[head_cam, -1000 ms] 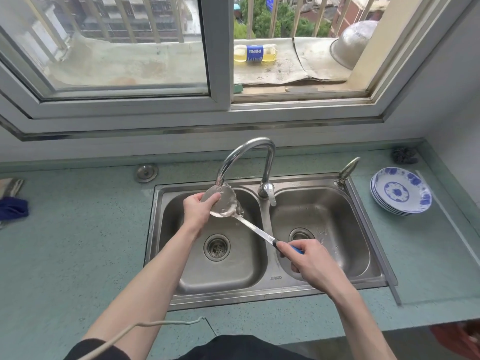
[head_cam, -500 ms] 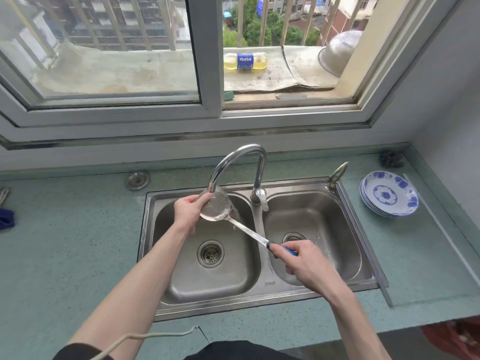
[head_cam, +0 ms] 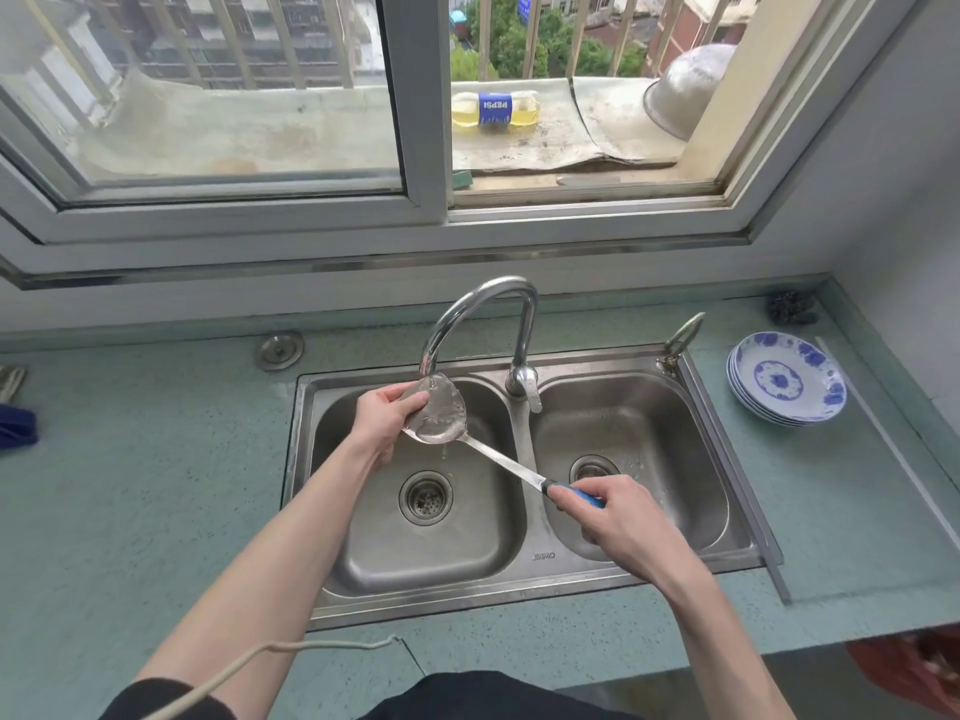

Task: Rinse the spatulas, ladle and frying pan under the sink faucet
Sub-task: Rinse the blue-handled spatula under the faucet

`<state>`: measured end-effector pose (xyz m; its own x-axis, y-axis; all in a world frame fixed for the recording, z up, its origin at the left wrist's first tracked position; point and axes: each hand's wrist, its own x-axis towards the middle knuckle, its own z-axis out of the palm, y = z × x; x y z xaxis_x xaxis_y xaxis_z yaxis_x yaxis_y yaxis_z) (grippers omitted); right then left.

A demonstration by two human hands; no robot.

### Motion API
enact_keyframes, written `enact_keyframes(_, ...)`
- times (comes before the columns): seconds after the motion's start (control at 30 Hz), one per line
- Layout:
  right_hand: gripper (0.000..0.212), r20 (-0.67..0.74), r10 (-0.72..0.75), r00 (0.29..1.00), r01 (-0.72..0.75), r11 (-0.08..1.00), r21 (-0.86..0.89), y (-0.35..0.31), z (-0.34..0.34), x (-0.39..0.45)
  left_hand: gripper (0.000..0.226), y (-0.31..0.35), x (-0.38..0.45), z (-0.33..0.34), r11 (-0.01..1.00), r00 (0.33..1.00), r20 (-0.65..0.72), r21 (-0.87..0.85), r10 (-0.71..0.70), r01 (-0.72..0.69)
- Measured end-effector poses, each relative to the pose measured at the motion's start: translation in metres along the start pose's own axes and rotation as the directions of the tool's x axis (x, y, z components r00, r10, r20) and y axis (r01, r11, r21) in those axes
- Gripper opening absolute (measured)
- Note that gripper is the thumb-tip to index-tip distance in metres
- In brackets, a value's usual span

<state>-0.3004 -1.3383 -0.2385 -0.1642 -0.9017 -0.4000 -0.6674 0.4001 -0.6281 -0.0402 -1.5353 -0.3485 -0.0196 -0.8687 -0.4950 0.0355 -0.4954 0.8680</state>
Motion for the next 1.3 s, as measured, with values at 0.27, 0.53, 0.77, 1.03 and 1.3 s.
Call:
enact_keyframes(0.27,0.056,-0.014,-0.046,0.999,0.047,0.998,0.045,-0.001,0.002,0.002,0.054,-0.002,-0.002,0.006,0.983,0.958,-0.24,0.128,0.157,-0.129)
enact_keyframes(0.53,0.054,0.004,-0.031,1.0,0.031,0.992,0.119,0.004,0.002,0.0,0.031,0.004,-0.014,0.002,0.97,0.989,0.007,0.191,0.149,-0.147)
enact_keyframes(0.77,0.054,0.033,-0.066,0.997,0.062,0.992,0.106,0.009,-0.005,0.0,0.042,0.002,-0.016,0.006,0.923,0.984,-0.053,0.358,0.169,-0.139)
enact_keyframes(1.03,0.053,0.069,-0.071,0.995,0.059,0.985,0.162,0.014,-0.002,-0.001,0.03,0.026,-0.001,0.006,0.904,0.986,0.163,0.413,0.046,-0.111)
enact_keyframes(1.3,0.049,0.047,-0.057,0.997,0.05,0.988,0.144,0.011,-0.002,0.002,0.037,0.021,0.002,0.013,0.88,0.991,0.049,0.457,0.123,-0.132)
